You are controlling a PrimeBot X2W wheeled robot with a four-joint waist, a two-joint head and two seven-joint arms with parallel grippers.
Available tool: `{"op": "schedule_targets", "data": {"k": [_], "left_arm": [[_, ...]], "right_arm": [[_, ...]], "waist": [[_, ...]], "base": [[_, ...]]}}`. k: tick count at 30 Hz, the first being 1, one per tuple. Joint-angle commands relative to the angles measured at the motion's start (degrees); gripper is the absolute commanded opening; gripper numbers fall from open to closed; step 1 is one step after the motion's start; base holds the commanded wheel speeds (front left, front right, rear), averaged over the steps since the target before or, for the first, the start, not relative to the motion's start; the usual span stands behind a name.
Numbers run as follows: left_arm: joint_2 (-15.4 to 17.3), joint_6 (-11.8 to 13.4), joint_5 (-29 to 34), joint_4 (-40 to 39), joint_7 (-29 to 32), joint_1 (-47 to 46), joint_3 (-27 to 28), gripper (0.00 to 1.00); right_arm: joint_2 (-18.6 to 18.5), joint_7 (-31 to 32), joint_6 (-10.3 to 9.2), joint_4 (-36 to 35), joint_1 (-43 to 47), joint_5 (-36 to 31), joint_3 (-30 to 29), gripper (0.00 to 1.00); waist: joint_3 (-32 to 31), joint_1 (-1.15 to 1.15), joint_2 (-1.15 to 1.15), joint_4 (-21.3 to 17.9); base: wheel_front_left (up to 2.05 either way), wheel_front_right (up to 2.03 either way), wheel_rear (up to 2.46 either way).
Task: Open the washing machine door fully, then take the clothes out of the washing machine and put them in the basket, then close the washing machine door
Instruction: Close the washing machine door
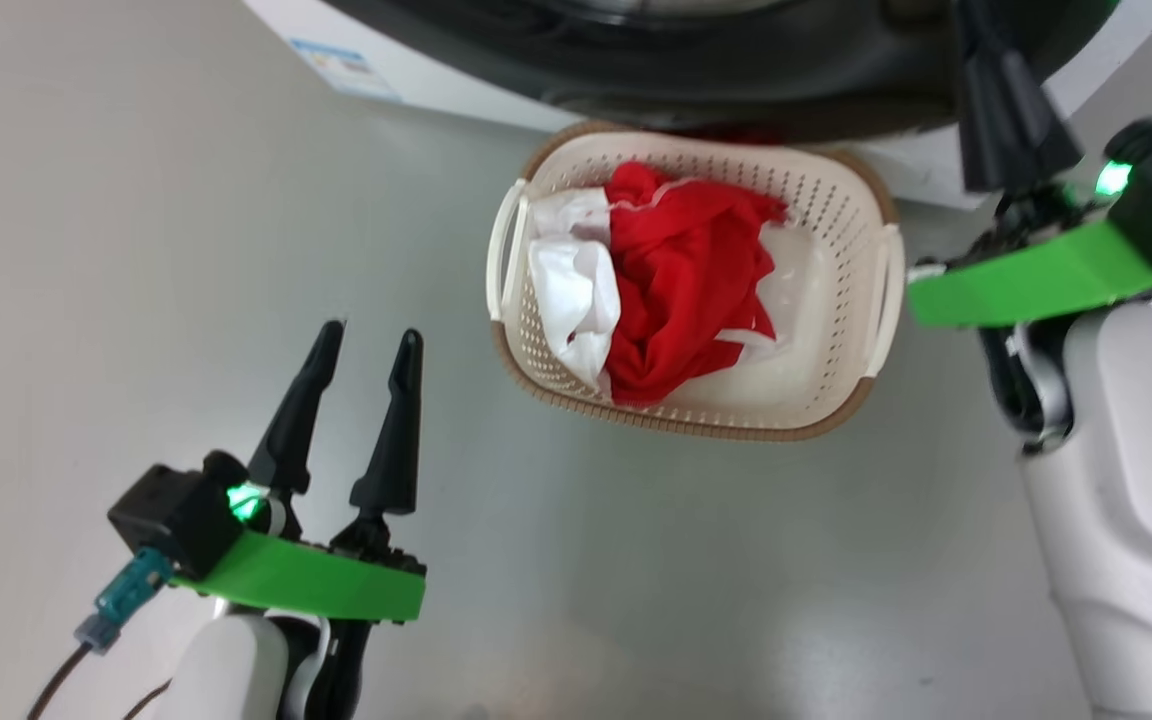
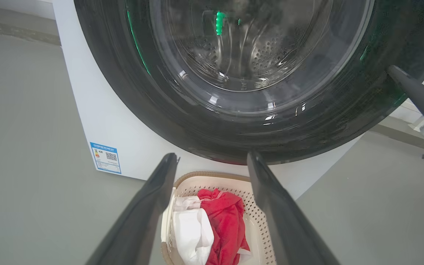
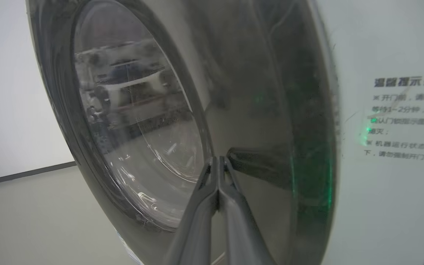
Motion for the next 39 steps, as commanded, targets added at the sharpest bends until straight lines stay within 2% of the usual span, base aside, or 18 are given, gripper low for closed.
{"op": "schedule_targets", "data": {"k": [1,14,29,30,33,34,36,39], "left_arm": [[0.8,-0.3,-0.5,-1.6,-0.5,-1.1,1.3,1.00],[0.5,-0.3,-0.7,-1.7,-0.5,-2.6,1.2,1.00],[1.0,-0.3,0.1,-0.7,-0.5,-1.2,2.6,1.00],[1.1,-0.3,0.2,-0.5,-0.5,-1.0,2.7,1.00],[1.7,-0.3,0.3,-0.2,-0.5,-0.4,2.9,1.00],[1.9,-0.3,0.4,0.0,-0.5,-0.2,2.9,1.00],[2.3,-0.3,0.5,0.3,-0.5,0.4,3.1,1.00],[3.1,-0.3,0.8,0.5,-0.5,1.5,3.2,1.00]], "right_arm": [[0.6,-0.4,-0.06,-1.3,-2.4,-0.5,0.0,0.00],[0.7,-0.4,-0.06,-0.7,-8.5,-0.8,-3.8,0.00],[0.8,-0.4,-0.06,0.2,-0.4,0.1,1.9,0.00],[0.8,-0.4,-0.06,0.1,0.4,0.3,2.2,0.07],[0.8,-0.4,-0.06,0.0,3.0,0.7,3.2,0.44],[0.9,-0.4,-0.06,-0.1,3.9,1.0,3.4,0.51],[0.9,-0.4,-0.06,-0.3,5.8,1.6,3.6,1.00],[0.9,-0.4,-0.06,-0.9,9.1,2.5,3.8,1.00]], "waist": [[3.0,0.00,0.00,1.9],[5.3,0.00,0.00,2.8],[1.1,0.00,0.00,0.5],[0.7,0.00,0.00,0.2],[-0.6,0.00,0.00,-0.7],[-1.1,0.00,0.00,-1.1],[-2.3,0.00,0.00,-1.8],[-4.2,0.00,0.00,-3.0]], "base": [[0.00,0.00,0.00],[0.00,0.00,0.00],[0.00,0.00,0.00],[0.00,0.00,0.00],[0.00,0.00,0.00],[0.00,0.00,0.00],[0.00,0.00,0.00],[0.00,0.00,0.00]]}}
